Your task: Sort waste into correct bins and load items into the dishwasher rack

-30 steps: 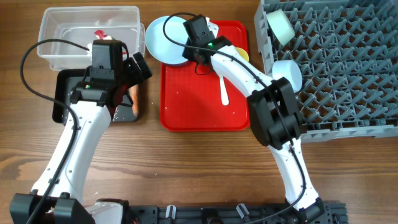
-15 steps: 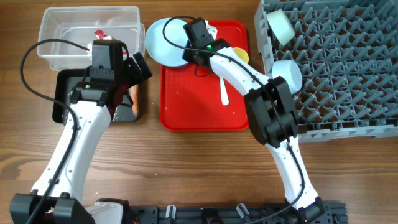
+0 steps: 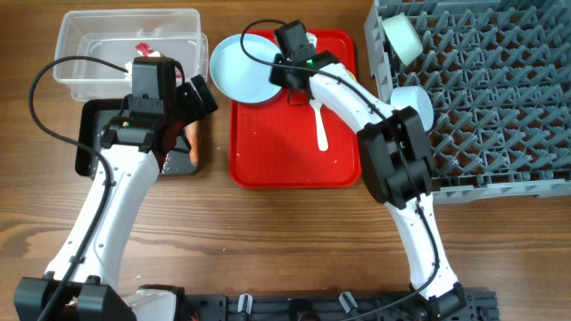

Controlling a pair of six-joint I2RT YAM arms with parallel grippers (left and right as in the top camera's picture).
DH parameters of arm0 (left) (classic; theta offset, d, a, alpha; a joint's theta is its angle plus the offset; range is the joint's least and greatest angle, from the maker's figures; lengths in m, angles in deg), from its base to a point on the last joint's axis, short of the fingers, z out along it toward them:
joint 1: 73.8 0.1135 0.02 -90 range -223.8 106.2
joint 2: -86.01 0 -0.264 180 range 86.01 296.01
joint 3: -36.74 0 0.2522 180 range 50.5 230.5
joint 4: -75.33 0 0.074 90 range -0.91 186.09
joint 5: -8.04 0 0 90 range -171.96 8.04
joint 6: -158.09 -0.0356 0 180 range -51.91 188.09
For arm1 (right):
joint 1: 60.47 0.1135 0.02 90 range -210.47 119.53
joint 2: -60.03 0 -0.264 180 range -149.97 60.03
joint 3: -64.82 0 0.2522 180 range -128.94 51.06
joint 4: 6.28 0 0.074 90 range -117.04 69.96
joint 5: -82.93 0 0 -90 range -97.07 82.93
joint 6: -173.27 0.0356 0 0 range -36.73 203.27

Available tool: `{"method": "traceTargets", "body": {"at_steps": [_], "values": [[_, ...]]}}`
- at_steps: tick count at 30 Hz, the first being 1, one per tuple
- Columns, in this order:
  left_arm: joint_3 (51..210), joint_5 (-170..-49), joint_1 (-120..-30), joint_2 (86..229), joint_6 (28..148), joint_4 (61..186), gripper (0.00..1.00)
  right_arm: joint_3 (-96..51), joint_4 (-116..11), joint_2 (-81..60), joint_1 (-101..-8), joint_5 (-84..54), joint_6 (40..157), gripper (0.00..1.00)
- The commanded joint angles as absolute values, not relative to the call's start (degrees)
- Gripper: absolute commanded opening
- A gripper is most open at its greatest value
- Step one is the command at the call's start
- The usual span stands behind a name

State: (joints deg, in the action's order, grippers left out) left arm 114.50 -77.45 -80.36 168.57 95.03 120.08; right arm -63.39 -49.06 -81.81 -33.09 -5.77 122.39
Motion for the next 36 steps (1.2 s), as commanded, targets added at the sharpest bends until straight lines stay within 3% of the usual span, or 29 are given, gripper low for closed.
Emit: {"method": "traceTargets", "body": {"at_steps": [1, 14, 19, 24, 26, 32, 36], "values": [[114.6, -76.9, -80.2, 168.8, 95.5, 119.9, 1.00, -63.0, -48.1, -76.4, -35.1, -5.7, 116.2, 0.04], [114.6, -76.9, -80.2, 168.8, 95.5, 119.9, 1.00, -63.0, -47.7, -58.0, -37.0, 3.8, 100.9, 0.04], [114.6, -76.9, -80.2, 168.8, 95.6, 119.9, 1.00, -63.0, -48.5, -52.9, -37.5, 24.7, 91.8, 0.04], [114.6, -76.9, -80.2, 168.9, 95.5, 119.9, 1.00, -63.0, -49.2, -51.3, -38.6, 58.1, 84.4, 0.04], [114.6, -76.9, -80.2, 168.8, 95.6, 119.9, 1.00, -63.0, -49.2, -51.3, -40.0, 65.6, 81.5, 0.04], [114.6, -76.9, -80.2, 168.8, 95.6, 119.9, 1.00, -63.0, -50.2, -51.3, -46.9, 65.6, 75.3, 0.04], [114.6, -76.9, -80.2, 168.8, 95.6, 119.9, 1.00, -63.0, -50.9, -51.3, -51.3, 57.2, 68.4, 0.04]]}}
